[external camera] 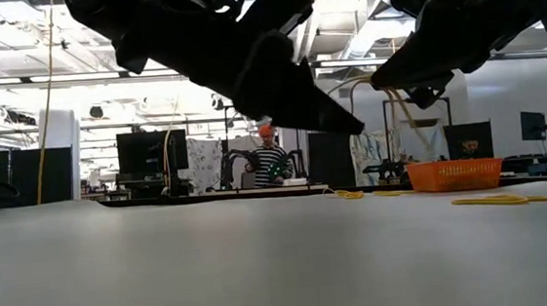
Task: Sort rubber bands into baskets
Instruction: Put the yellow rubber band into the yellow bin
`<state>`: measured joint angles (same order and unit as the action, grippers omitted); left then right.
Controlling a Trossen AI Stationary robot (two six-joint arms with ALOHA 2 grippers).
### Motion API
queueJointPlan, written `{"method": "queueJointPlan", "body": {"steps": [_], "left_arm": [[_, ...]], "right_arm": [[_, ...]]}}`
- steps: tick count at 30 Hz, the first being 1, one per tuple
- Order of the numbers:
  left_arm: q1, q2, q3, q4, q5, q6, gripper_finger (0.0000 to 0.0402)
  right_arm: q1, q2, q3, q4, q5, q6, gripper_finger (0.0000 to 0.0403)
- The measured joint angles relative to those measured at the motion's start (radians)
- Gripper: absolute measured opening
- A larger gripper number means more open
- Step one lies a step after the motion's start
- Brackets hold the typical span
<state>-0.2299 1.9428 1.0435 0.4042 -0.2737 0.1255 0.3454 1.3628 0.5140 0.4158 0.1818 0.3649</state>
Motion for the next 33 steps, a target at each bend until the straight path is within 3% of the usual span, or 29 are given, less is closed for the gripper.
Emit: {"method": "queueJointPlan", "body": {"steps": [9, 15, 21, 27, 33], "left_arm": [[-0.012, 0.000, 0.000, -0.033, -0.002, 0.010, 0.0009], [-0.030, -0.004, 0.000, -0.056, -0.049, 0.040, 0.0002], [-0.065, -0.091, 0.000, -0.198, -0.123, 0.053, 0.0001], [-0.111, -0.228, 0.000, -0.304, -0.213, 0.048, 0.0000], [-0.170, -0.381, 0.000, -0.476, -0.255, -0.016, 0.0000]], "right_arm": [[0.000, 0.000, 0.000, -0.002, 0.001, 0.003, 0.0025], [0.000, 0.000, 0.000, -0.030, 0.002, 0.026, 0.0026], [0.000, 0.000, -0.001, -0.032, 0.003, 0.029, 0.0043], [0.002, 0.000, -0.001, -0.041, 0.003, 0.025, 0.0090], [0.002, 0.000, -0.001, -0.042, 0.020, 0.021, 0.0164]]}}
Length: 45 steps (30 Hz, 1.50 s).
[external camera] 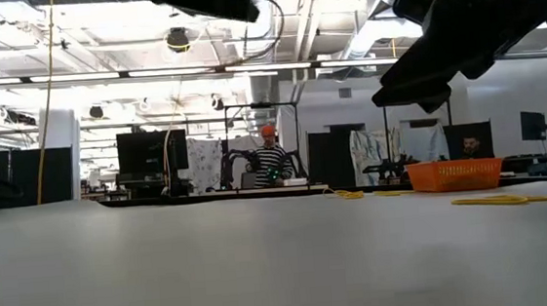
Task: Sort rubber bands into baskets
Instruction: Put the yellow rubber band into the yellow bin
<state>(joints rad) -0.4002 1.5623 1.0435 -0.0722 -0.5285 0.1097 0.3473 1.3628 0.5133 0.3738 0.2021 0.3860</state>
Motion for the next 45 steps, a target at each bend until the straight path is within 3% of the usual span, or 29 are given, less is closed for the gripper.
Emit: {"method": "queueJointPlan", "body": {"steps": [3, 7, 16, 26, 32, 40, 45], "left_arm": [[-0.039, -0.077, 0.000, -0.147, 0.009, -0.076, 0.0000], [-0.089, -0.171, 0.000, -0.359, 0.112, -0.226, 0.0000], [-0.271, -0.314, 0.000, -0.689, 0.253, -0.570, 0.0000], [-0.542, -0.335, 0.000, -0.733, 0.289, -0.921, 0.0000], [-0.662, -0.335, 0.000, -0.734, 0.228, -1.095, 0.0000], [-0.761, -0.328, 0.000, -0.834, 0.151, -1.283, 0.0000], [-0.781, -0.270, 0.000, -0.875, 0.183, -1.352, 0.0000]], "right_arm": [[0.000, 0.000, 0.000, 0.000, 0.062, -0.002, 0.0199], [-0.001, 0.000, 0.000, -0.002, 0.137, -0.002, 0.0226], [-0.002, 0.000, 0.000, 0.004, 0.195, -0.002, 0.0225], [0.000, 0.000, 0.000, 0.002, 0.194, -0.002, 0.0224], [0.000, 0.000, 0.000, 0.001, 0.194, 0.006, 0.0224], [0.000, 0.000, 0.000, 0.000, 0.194, 0.017, 0.0223], [0.000, 0.000, 0.000, -0.003, 0.194, 0.017, 0.0223]]}}
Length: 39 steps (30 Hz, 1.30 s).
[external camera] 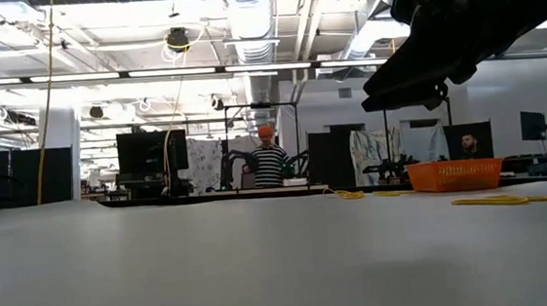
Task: Sort rubber bands into baskets
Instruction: Put the yellow rubber band into the yellow bin
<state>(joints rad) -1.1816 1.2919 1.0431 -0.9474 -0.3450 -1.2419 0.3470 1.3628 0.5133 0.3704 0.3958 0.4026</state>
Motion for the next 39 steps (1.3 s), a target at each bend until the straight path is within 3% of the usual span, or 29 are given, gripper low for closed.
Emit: {"method": "queueJointPlan", "body": {"steps": [16, 21, 28, 31, 39], "left_arm": [[0.000, 0.216, 0.000, -0.001, 0.264, -0.128, 0.0012], [0.000, 0.241, 0.000, 0.020, 0.300, -0.121, 0.0077], [0.008, 0.243, 0.000, 0.022, 0.289, -0.144, 0.0226], [0.015, 0.243, 0.001, 0.021, 0.321, -0.153, 0.0271], [0.034, 0.243, 0.067, 0.010, 0.322, -0.086, 0.0297]], "right_arm": [[0.000, 0.000, 0.000, -0.003, 0.000, 0.008, 0.0223], [0.000, 0.000, 0.000, -0.004, 0.000, 0.009, 0.0224], [0.000, 0.000, 0.000, -0.069, -0.001, 0.040, 0.0224], [0.000, 0.000, 0.000, -0.127, -0.002, 0.070, 0.0224], [0.000, 0.000, 0.000, -0.302, -0.002, 0.192, 0.0224]]}}
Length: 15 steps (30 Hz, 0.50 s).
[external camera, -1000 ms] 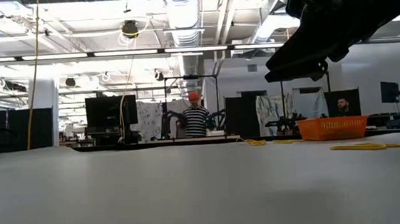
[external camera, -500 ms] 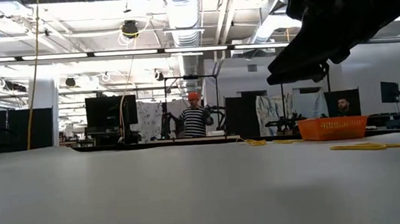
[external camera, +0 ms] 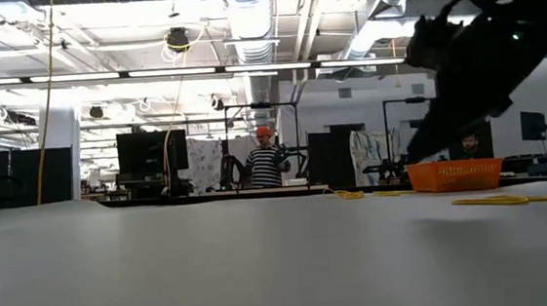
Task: Sort rubber bands into baskets
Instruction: Put the yellow rubber band into the yellow bin
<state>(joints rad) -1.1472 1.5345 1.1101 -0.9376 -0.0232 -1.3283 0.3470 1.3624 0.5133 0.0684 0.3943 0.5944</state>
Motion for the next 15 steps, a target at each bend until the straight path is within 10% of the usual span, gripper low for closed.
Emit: {"method": "queueJointPlan", "body": {"steps": [8, 15], "left_arm": [[0.038, 0.000, 0.099, -0.260, -0.140, 0.032, 0.0297], [0.054, -0.002, 0.125, -0.327, -0.511, 0.122, 0.0297]], "right_arm": [[0.000, 0.000, 0.000, -0.134, 0.006, 0.082, 0.0224], [0.000, 0.000, 0.000, -0.209, 0.048, 0.139, 0.0224]]}}
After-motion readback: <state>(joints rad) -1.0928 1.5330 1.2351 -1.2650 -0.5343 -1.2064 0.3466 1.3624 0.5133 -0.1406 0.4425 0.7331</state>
